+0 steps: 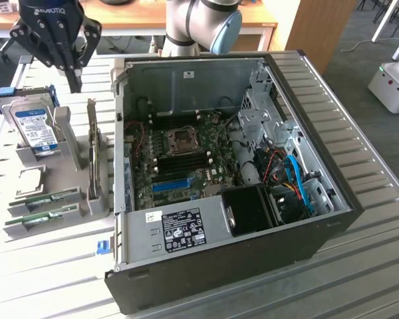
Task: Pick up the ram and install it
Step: 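Reach for the ram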
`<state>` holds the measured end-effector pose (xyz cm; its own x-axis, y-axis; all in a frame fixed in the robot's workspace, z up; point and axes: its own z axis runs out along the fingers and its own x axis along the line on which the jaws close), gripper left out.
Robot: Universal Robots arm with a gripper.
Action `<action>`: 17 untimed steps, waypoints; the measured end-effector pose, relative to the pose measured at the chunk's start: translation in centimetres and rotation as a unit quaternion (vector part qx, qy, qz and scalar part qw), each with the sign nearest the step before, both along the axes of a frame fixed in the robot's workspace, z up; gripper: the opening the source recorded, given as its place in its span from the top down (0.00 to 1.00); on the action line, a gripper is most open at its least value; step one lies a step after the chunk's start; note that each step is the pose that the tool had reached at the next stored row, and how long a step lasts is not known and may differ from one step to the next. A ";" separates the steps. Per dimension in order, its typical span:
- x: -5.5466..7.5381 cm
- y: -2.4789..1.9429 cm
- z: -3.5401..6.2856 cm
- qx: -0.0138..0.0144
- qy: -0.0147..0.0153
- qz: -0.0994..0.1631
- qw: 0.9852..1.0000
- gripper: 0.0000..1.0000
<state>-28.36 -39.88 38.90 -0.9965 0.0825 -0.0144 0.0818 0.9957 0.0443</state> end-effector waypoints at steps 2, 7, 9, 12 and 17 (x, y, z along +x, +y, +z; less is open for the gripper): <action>-0.4 0.00 -0.01 0.000 0.000 0.000 1.000 0.89; -1.4 0.00 -0.04 0.000 0.000 -0.001 1.000 0.89; -1.7 0.00 -0.04 0.000 0.000 -0.001 1.000 0.89; -2.2 0.00 -0.05 0.000 0.000 -0.001 1.000 0.89; -3.0 0.00 -0.06 0.000 0.001 -0.001 1.000 0.89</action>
<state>-31.40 -39.88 38.84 -0.9963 0.0855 -0.0132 0.0848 0.9954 0.0442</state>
